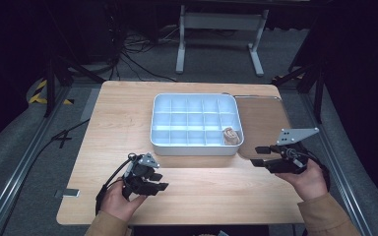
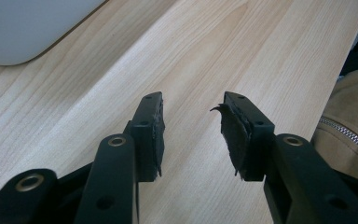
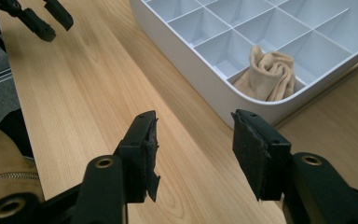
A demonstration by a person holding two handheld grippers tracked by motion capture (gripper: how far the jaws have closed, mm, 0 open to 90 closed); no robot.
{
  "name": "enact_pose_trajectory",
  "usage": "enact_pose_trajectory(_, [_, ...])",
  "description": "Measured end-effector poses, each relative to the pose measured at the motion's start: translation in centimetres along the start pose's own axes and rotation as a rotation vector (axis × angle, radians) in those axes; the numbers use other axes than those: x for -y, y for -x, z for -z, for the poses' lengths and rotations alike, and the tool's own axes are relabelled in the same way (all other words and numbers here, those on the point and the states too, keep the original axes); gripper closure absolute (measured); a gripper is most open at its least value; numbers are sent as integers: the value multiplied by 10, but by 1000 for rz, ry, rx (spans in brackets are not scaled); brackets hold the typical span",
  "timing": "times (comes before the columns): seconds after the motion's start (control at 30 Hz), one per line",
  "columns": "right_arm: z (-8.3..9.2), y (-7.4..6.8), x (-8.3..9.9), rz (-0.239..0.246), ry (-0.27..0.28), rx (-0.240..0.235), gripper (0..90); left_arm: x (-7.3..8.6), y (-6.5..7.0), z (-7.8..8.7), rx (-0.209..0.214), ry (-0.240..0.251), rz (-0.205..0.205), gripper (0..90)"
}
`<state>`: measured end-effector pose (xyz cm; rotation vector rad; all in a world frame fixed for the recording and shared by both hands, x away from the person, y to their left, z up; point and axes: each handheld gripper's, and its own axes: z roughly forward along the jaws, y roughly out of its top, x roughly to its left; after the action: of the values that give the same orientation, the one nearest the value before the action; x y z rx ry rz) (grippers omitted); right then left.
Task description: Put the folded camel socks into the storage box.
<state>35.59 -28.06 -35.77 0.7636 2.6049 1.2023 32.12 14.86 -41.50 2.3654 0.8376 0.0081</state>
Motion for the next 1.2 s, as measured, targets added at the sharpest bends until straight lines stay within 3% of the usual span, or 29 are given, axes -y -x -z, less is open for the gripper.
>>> enact_pose_trajectory(0.1, [-2, -3, 7, 3, -3, -2, 462, 0, 1, 0, -3, -8, 0, 593])
enact_pose_trajectory(0.17, [-4, -7, 13, -1, 4, 27, 445, 0, 1, 0, -9, -7, -4, 593])
enact_pose_trajectory(0.33, [-7, -13, 25, 1, 54, 59, 460, 0, 2, 1, -16, -3, -7, 593])
enact_pose_trajectory(0.6, [-20, -15, 46, 3, 70, 83, 464, 0, 1, -1, -15, 0, 0, 583])
enact_pose_trajectory(0.8, [-42, -20, 61, 42, 12, 64, 462, 0, 0, -7, -26, -13, -20, 569])
enact_pose_trajectory(1.2, [-75, -24, 72, 53, -92, 31, 459, 2, -2, -16, -20, -40, -22, 559])
